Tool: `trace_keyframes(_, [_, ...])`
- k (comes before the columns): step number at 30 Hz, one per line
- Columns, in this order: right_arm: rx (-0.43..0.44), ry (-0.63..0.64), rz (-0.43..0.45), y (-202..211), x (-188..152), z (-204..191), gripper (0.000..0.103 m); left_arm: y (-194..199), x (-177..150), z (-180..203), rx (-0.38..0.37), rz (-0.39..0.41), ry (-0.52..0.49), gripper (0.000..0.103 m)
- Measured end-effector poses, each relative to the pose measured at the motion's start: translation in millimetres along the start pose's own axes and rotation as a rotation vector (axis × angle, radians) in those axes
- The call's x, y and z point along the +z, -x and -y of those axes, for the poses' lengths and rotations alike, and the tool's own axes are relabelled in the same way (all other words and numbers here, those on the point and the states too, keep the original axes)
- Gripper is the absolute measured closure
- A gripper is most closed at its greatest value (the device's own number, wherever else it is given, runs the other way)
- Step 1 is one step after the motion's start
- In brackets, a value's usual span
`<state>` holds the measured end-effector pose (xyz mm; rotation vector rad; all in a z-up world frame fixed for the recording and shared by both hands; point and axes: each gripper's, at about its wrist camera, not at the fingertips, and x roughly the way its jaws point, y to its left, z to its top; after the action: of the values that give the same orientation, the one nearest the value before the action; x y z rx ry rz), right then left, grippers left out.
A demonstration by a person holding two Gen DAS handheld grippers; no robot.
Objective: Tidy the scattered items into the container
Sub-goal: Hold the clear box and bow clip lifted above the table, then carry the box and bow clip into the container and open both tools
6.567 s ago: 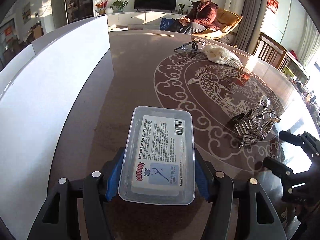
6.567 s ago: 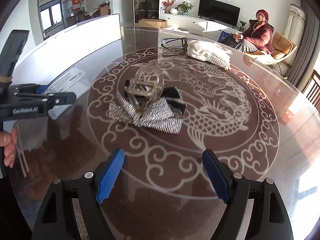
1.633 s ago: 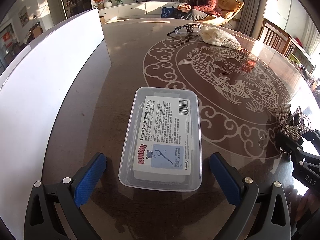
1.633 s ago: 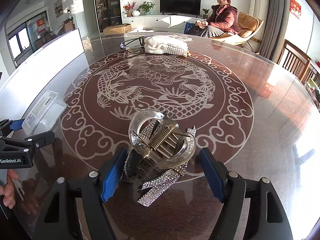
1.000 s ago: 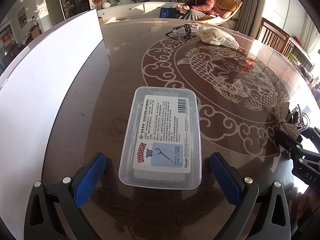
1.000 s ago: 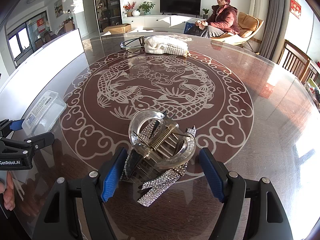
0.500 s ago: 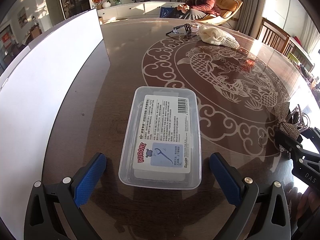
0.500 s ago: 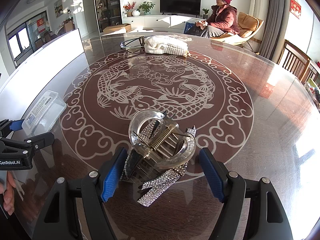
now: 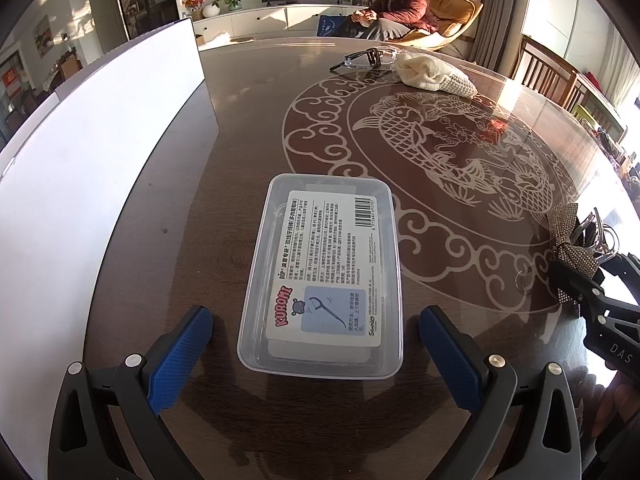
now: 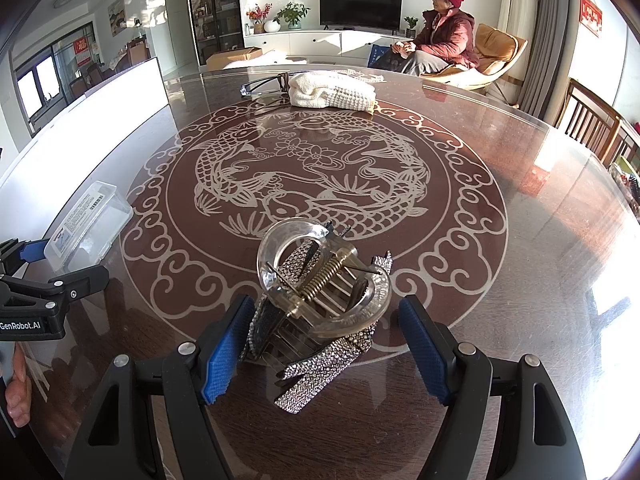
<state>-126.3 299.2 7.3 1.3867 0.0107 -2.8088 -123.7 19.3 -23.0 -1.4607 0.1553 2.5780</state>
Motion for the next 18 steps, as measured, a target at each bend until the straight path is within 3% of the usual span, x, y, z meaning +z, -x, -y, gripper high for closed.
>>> trace_keyframes(2, [0.006, 0.0, 0.004, 0.4, 0.3, 0.5, 0.03, 1.5, 0.1, -0.8, 0.001, 0.002, -0.002, 0.003])
trace_keyframes(3, [0.03, -0.003, 0.011, 1.4, 0.8, 0.9, 0.042, 5.4, -0.1, -2.1, 0.0, 0.017, -0.003, 0.024])
trace_keyframes(4, [0.044, -0.001, 0.015, 2.5, 1.0, 0.7, 0.045, 9.9, 0.4, -3.9, -0.007, 0.029, -0.001, 0.042])
trace_keyframes(9, [0.086, -0.028, 0.029, 21.0, -10.9, 1.7, 0.046, 23.1, -5.2, -13.4, -0.065, 0.016, 0.05, 0.043])
trace_keyframes(18, [0.153, -0.04, 0.054, 49.4, -23.4, -2.9, 0.047, 73.9, -35.1, -12.5, -0.117, 0.095, 0.095, 0.043])
